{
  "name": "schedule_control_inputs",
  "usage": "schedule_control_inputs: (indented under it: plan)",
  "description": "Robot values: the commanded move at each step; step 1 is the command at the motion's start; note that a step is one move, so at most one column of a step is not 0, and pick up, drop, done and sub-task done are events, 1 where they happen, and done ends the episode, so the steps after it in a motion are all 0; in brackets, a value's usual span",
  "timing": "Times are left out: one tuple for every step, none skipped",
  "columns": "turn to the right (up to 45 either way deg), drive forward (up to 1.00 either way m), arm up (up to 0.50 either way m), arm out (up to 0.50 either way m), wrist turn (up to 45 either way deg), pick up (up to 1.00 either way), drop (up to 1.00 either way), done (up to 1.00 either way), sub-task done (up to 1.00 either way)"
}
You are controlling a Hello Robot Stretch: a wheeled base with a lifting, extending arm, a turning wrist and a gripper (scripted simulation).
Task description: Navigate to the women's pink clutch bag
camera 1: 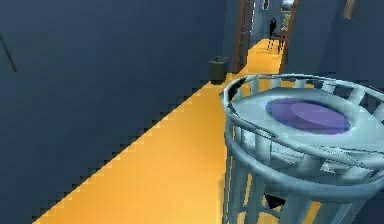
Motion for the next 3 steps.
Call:
schedule_control_inputs:
  plan:
    - [-24.0, 0.0, 0.0, 0.0, 0.0, 0.0, 0.0, 0.0, 0.0]
    - [0.0, 0.75, 0.0, 0.0, 0.0, 0.0, 0.0, 0.0, 0.0]
    - [45.0, 0.0, 0.0, 0.0, 0.0, 0.0, 0.0, 0.0, 0.0]
